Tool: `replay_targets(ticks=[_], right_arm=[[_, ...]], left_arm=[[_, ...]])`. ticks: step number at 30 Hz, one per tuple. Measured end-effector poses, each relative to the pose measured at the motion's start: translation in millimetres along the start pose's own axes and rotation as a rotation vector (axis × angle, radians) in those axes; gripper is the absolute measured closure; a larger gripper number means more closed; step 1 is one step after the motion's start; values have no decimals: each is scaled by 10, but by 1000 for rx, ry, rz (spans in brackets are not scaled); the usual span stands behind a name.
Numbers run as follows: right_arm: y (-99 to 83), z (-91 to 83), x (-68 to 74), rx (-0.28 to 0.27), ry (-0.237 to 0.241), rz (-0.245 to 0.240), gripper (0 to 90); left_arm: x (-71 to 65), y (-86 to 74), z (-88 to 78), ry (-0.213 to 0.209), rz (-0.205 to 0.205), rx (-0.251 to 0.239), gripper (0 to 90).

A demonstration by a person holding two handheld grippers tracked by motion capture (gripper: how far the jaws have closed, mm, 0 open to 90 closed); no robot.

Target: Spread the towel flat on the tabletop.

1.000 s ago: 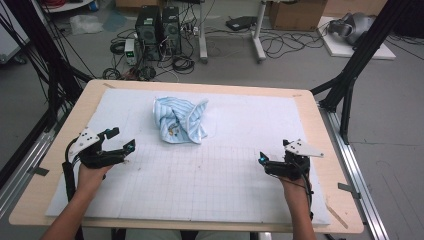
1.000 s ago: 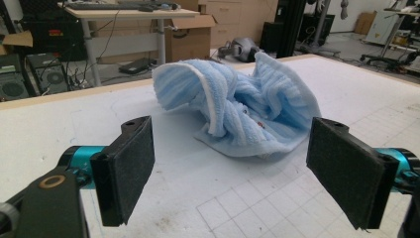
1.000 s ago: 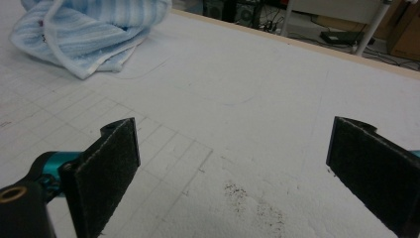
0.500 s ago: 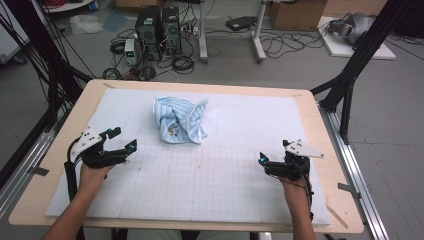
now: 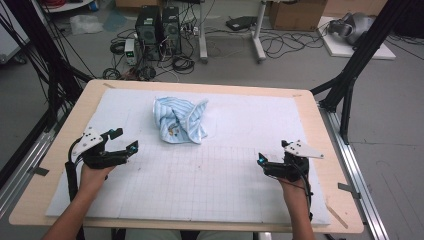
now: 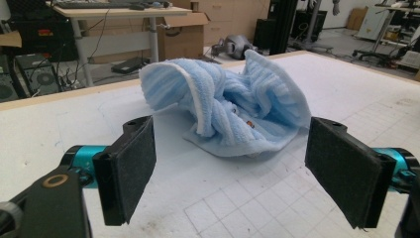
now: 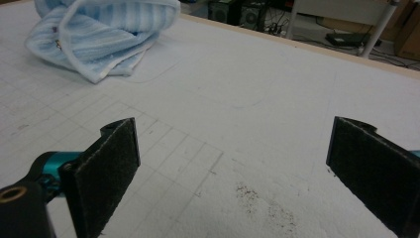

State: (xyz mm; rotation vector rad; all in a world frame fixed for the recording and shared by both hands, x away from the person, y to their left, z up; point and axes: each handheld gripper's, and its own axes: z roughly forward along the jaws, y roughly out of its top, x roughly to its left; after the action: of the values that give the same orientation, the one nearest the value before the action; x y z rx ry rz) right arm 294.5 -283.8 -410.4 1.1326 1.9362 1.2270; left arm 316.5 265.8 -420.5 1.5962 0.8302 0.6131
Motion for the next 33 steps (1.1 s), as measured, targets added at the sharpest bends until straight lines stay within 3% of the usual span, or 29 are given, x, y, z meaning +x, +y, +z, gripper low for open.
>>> replay_targets(ticks=[7,10,17,21,24,29,30,33], right_arm=[[6,26,36,10,7,-20,54],[4,40,51,20,12,-22,54],[5,61,65,25,14,-27,54],[9,65,71,24,16,-30,54],[8,71,79,28,17,-28,54],[9,75,82,29,21,-33,54],[10,75,91,31,24,-30,54],[11,80,93,30,25,-31,54]], left_arm=[[-22,41,24,-4,-7,6,198],[-44,54,41,-4,-29,12,198],[-58,175,162,-45,-65,36,195],[-85,291,285,-73,-69,50,184],[-139,495,425,-104,-34,53,184],[-153,700,608,-94,-19,57,190],[-137,771,725,-86,-18,72,191],[-118,837,870,-80,-21,95,193]])
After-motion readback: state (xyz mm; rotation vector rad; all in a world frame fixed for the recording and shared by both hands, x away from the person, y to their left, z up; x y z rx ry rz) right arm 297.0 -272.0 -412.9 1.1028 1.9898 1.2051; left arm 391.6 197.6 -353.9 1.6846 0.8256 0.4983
